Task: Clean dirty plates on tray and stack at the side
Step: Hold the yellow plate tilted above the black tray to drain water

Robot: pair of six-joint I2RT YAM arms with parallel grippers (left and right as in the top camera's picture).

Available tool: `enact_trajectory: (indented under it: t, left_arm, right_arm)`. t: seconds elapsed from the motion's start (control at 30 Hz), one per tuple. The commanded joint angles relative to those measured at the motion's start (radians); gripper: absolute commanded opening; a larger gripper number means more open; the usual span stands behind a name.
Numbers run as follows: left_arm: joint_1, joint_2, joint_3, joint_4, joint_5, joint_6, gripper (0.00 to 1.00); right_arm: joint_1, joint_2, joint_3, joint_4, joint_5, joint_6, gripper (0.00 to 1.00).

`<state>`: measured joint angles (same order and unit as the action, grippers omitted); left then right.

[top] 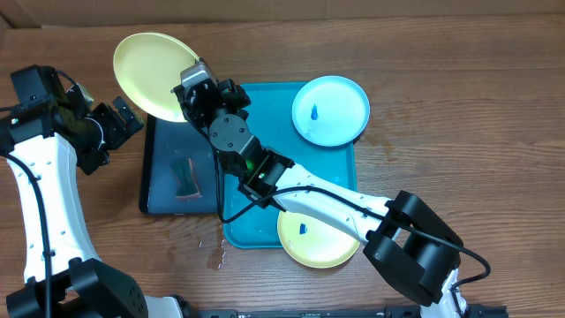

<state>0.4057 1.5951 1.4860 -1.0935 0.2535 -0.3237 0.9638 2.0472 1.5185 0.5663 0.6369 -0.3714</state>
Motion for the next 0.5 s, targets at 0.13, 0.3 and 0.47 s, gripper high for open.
enact_trajectory:
  t: [0.13,0.3,0.47]
  left_arm:
    - [0.0,-0.006,0.014,-0.002,-0.002,-0.014,1.0]
    - [0.0,-0.006,0.014,-0.002,-0.002,-0.014,1.0]
    - [0.0,-0.006,0.014,-0.002,-0.002,-0.013,1.0]
  right_arm:
    - [0.006,-0.01,0.026,0.016,0.016,-0.003,0.04]
    - [0.006,-0.01,0.026,0.016,0.016,-0.003,0.04]
    - [0.004,-0.01,0.026,0.016,0.016,-0.004,0.04]
